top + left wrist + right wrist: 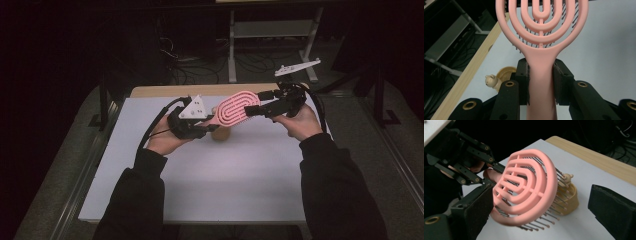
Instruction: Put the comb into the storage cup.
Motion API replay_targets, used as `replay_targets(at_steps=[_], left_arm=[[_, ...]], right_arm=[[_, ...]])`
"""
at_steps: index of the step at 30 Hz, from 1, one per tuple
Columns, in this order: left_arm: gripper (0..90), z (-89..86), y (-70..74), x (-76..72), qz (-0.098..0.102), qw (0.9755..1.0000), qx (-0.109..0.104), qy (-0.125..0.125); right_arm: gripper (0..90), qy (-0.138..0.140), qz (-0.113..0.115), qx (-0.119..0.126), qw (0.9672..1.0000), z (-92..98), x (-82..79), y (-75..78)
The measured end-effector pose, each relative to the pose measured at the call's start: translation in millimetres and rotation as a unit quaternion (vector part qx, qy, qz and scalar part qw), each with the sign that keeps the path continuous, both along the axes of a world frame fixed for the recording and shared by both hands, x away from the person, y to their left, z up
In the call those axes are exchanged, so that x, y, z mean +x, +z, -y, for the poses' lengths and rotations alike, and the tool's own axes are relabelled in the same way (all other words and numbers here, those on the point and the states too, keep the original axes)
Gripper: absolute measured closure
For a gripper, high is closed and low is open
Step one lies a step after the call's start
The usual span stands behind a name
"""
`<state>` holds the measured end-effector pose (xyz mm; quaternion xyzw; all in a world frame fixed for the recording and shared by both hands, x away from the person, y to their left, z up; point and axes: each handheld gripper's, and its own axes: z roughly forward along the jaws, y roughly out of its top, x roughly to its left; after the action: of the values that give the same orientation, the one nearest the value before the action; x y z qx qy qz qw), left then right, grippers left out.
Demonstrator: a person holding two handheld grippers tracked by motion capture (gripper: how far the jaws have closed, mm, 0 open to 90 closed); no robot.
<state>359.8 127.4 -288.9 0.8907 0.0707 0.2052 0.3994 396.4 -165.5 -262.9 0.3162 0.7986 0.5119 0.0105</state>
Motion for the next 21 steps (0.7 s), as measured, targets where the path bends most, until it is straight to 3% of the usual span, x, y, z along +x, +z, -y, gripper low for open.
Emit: replay_targets(at_steps=[5,10,15,21], left_arm=[[69.9,3.6,-1.1,-1.3,0.008,1.0000,0.000,-0.001],[69.9,4.9,-2.1,-0.1,0.013,0.9999,0.001,0.005],[69.9,3.1,-2.4,0.2,0.015,0.9998,0.007,0.009],[69.9,-3.5,-5.3,1.9,0.014,0.9998,-0.006,0.009]], right_arm=[[15.9,0.005,-0.016,0.006,0.9998,-1.4,3.5,-1.9],[26.6,0.021,-0.052,0.020,0.9983,-1.3,9.4,-4.3],[36.2,0.040,-0.089,0.041,0.9944,0.8,16.2,-7.4],[44.7,0.050,-0.121,0.081,0.9881,2.7,21.3,-9.3]])
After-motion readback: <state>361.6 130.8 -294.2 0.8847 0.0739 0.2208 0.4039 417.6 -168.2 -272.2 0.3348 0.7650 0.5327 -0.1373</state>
